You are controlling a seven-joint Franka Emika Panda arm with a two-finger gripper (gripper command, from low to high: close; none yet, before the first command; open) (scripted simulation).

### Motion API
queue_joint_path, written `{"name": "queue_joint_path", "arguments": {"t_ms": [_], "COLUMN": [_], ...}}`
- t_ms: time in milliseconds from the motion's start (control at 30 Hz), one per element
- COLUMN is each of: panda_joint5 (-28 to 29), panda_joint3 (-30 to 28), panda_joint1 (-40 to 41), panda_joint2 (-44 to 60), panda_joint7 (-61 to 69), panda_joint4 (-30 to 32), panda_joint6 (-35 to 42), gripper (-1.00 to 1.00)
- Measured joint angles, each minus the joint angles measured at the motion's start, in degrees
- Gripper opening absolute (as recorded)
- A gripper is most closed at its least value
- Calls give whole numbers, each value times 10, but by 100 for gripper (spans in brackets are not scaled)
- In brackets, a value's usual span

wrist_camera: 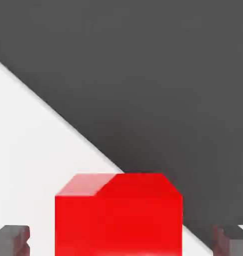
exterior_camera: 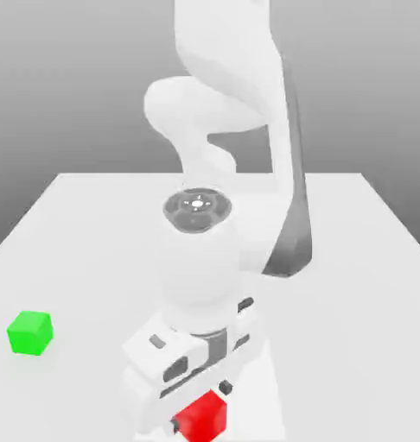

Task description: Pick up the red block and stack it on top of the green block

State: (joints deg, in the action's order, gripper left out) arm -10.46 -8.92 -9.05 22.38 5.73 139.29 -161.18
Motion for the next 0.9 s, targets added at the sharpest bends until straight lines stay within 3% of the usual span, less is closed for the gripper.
{"name": "queue_joint_path", "arguments": {"t_ms": [167, 333, 900], "panda_joint5": [0, 42, 94], "panda_joint3": [0, -28, -191], "panda_joint1": [0, -14, 266], "panda_joint2": [1, -87, -212], "panda_joint7": [0, -25, 402], "panda_joint4": [0, 16, 111], "panda_joint6": [0, 71, 98], "gripper": [-100, -100, -100]}}
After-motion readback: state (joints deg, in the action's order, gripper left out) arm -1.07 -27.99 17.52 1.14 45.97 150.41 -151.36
